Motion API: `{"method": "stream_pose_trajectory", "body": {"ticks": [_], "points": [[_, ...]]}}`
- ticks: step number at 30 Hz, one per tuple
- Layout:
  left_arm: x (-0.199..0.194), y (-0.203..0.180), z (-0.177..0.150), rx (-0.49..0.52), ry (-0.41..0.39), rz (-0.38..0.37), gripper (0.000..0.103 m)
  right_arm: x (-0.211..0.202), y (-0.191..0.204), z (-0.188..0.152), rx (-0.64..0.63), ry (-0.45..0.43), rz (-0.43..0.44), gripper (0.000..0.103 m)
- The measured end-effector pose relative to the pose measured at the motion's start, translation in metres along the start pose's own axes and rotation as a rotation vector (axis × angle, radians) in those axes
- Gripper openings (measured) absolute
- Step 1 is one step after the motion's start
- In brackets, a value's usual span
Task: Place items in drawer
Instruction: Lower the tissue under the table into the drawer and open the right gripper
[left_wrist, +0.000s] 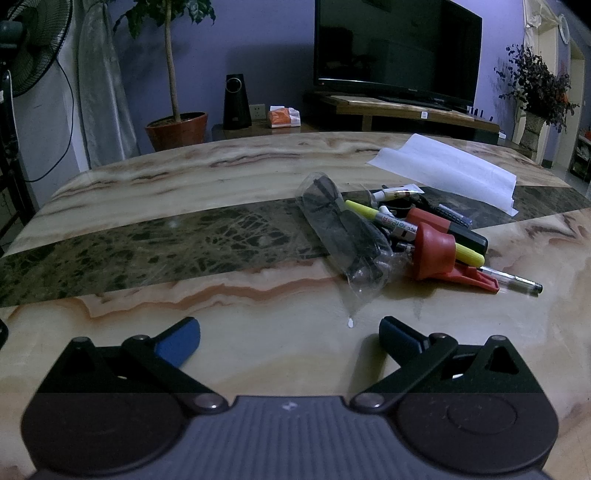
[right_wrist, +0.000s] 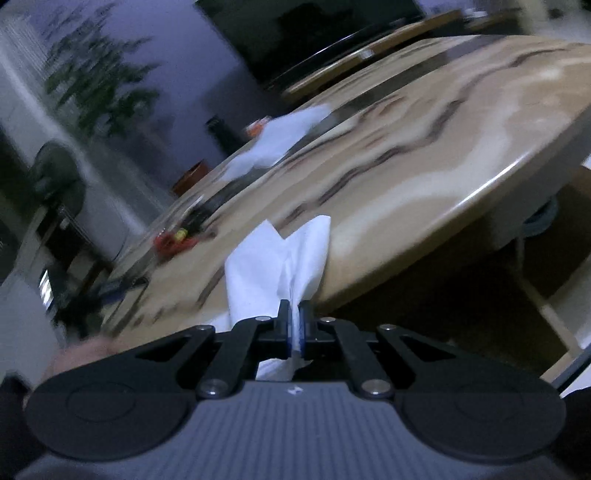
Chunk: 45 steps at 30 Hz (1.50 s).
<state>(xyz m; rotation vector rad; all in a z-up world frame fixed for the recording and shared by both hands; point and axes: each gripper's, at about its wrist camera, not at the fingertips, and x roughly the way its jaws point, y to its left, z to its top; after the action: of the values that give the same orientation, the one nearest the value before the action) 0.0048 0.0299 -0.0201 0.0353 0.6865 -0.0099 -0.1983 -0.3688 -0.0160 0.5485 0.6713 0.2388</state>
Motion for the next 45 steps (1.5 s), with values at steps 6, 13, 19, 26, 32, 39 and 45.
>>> {"method": "stream_pose_trajectory", "body": {"ticks": [6,13,19,26,32,39,45], "points": [[0.0,0.0,0.0,0.0,0.0,0.0,0.103,0.013,0.032,-0.027,-0.191,0.155,0.032,0.005],[0.0,0.0,0.0,0.0,0.0,0.0,0.103,0.055,0.053,-0.064,-0.351,0.377,-0.025,0.005],[0.0,0.0,0.0,0.0,0.0,0.0,0.103,0.086,0.072,-0.091,-0.447,0.476,-0.012,0.005],[0.0,0.0,0.0,0.0,0.0,0.0,0.103,0.119,0.092,-0.115,-0.556,0.503,-0.03,0.005],[0.0,0.0,0.0,0.0,0.0,0.0,0.103,0.141,0.084,-0.123,-0.443,0.565,0.019,0.005],[0.0,0.0,0.0,0.0,0.0,0.0,0.103,0.162,0.091,-0.145,-0.474,0.627,0.02,0.005],[0.0,0.0,0.0,0.0,0.0,0.0,0.103,0.175,0.093,-0.153,-0.529,0.637,-0.025,0.005]]}}
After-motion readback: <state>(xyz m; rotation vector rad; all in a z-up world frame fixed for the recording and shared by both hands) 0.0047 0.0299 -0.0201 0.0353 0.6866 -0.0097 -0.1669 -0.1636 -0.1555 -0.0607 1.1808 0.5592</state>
